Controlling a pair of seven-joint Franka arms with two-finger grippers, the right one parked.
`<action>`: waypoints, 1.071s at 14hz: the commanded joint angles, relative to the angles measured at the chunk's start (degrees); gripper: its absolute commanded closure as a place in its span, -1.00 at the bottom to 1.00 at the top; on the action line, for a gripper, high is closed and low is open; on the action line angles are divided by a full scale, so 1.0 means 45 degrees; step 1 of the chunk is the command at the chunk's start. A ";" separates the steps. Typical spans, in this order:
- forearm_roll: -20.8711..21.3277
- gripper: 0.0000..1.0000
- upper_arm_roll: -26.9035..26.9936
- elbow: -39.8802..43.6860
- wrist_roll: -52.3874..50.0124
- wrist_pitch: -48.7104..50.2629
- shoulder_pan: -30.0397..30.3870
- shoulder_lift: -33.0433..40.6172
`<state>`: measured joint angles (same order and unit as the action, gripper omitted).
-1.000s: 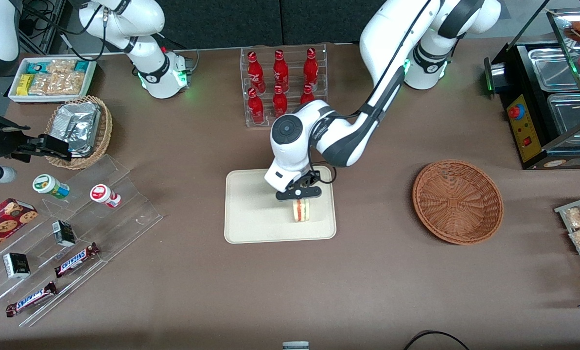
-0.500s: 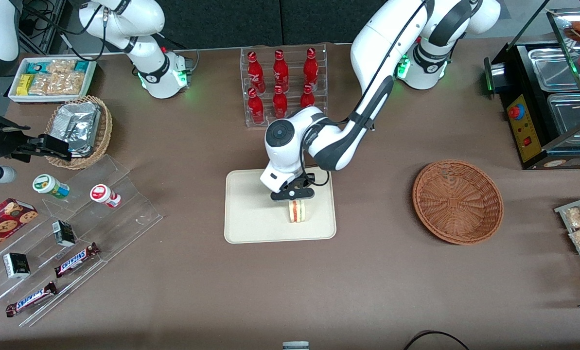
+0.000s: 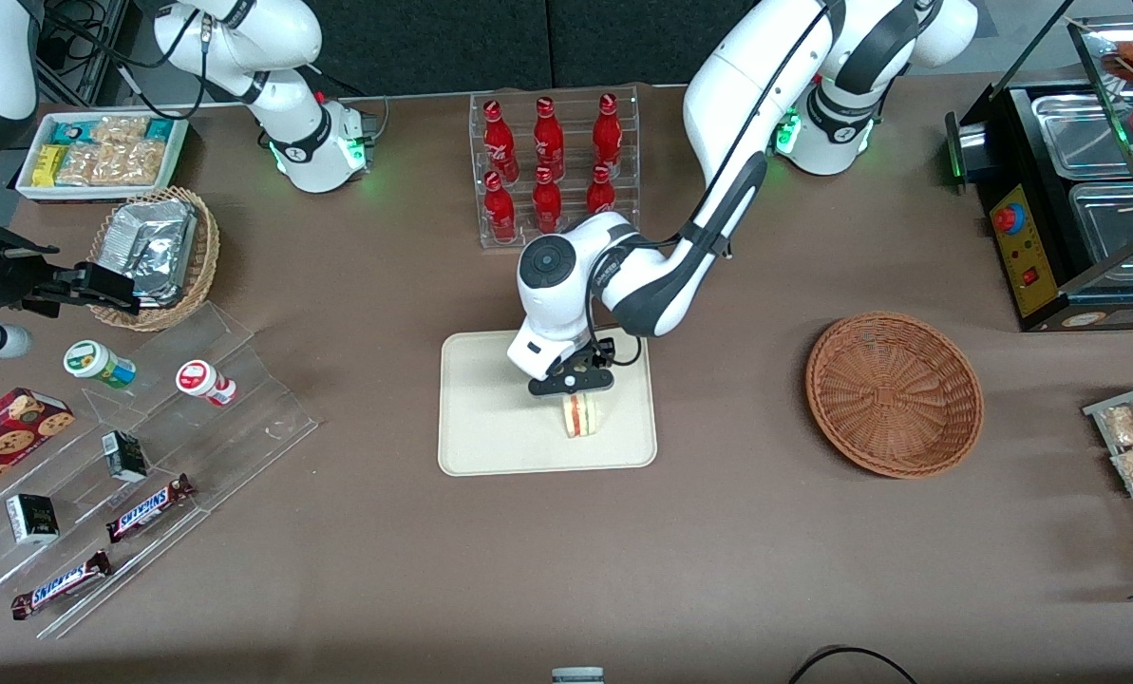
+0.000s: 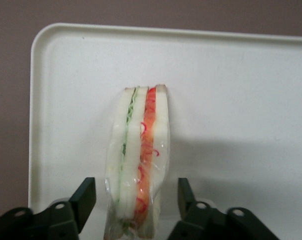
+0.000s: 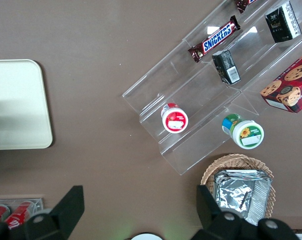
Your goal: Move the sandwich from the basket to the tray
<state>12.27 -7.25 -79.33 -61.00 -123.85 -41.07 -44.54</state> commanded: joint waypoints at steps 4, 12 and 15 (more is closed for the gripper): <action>-0.0439 -0.98 0.0069 0.0051 -0.0546 0.3435 0.1429 0.3506; -0.1239 -0.98 0.0089 -0.0163 0.2941 0.8142 0.4338 0.7295; -0.2099 -0.98 0.0089 -0.0435 0.5112 0.8791 0.5919 0.8390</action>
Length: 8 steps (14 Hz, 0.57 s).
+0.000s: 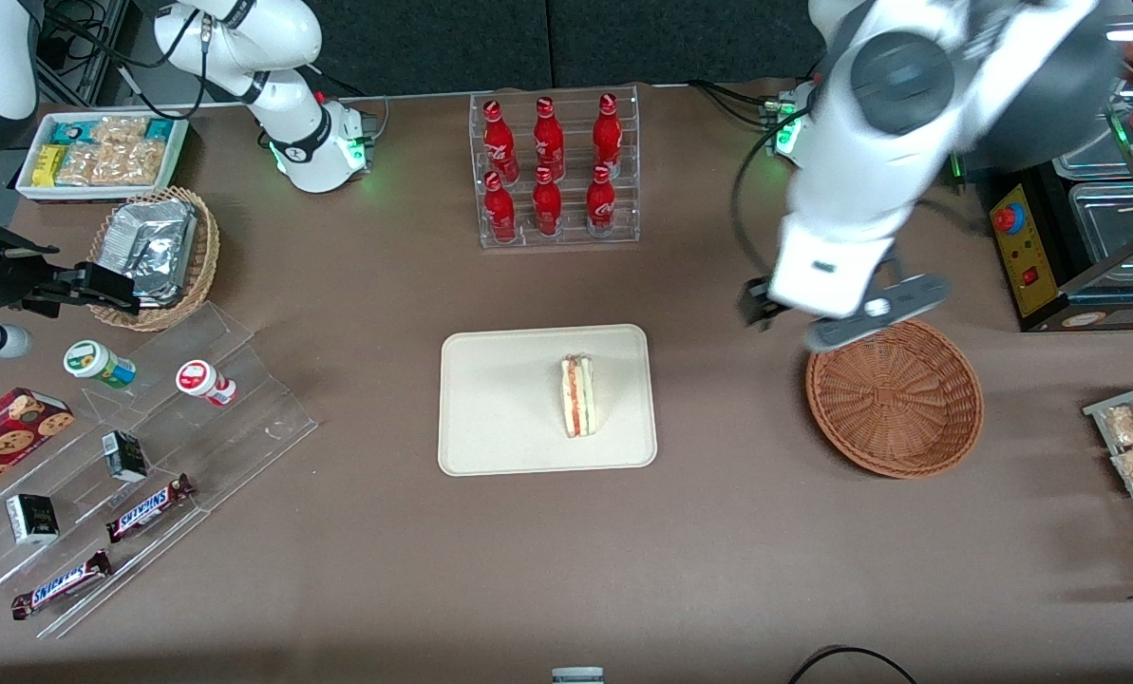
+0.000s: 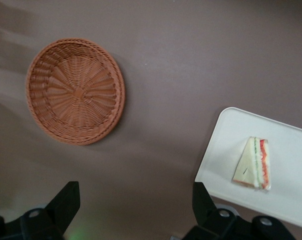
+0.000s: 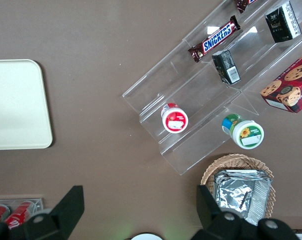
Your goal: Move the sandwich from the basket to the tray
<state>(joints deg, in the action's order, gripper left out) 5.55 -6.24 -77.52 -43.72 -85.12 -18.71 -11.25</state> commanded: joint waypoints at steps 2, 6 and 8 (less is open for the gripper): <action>-0.0764 -0.98 -0.0136 -0.1577 0.2502 0.0303 0.1656 0.1928; -0.1466 -0.99 -0.0116 -0.2924 0.5761 0.0400 0.3568 0.3433; -0.1486 -0.99 0.0174 -0.3512 0.7012 0.0381 0.3982 0.4001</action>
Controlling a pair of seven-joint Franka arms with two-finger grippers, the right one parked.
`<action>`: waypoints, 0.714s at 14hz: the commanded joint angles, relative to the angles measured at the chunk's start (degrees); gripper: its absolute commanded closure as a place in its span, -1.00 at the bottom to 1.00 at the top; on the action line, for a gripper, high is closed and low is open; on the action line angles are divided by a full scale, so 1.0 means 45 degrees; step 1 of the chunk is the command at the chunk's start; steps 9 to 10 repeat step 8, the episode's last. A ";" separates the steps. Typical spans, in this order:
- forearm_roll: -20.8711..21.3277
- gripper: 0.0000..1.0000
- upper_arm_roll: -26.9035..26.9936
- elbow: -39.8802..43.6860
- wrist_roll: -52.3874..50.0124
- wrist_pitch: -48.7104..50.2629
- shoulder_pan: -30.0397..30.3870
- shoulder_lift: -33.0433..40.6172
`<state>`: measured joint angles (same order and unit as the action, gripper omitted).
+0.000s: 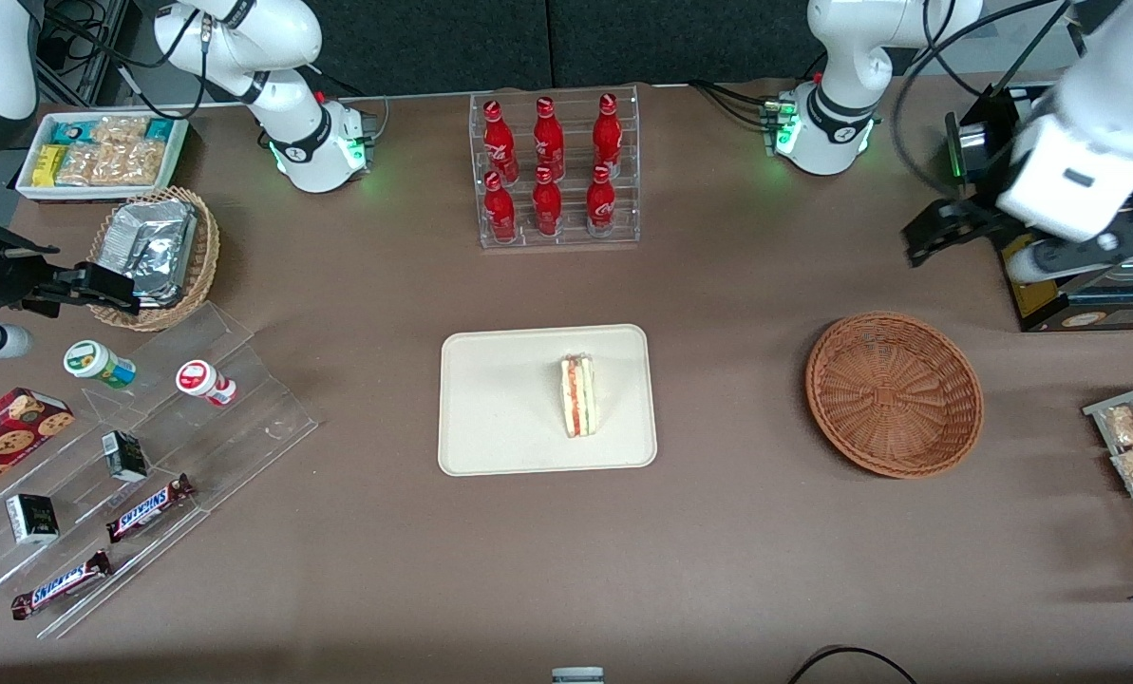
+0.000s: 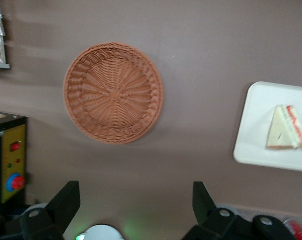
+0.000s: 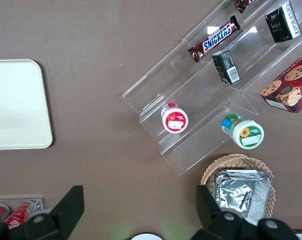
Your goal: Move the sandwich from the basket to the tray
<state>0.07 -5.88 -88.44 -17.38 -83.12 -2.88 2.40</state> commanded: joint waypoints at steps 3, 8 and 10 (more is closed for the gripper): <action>-0.0620 -0.99 0.0955 -0.1109 0.2417 0.0074 0.0444 0.1225; -0.0465 -0.99 0.1187 -0.0600 0.2632 0.0054 0.0620 0.0522; -0.0465 -0.99 0.1187 -0.0600 0.2632 0.0054 0.0620 0.0522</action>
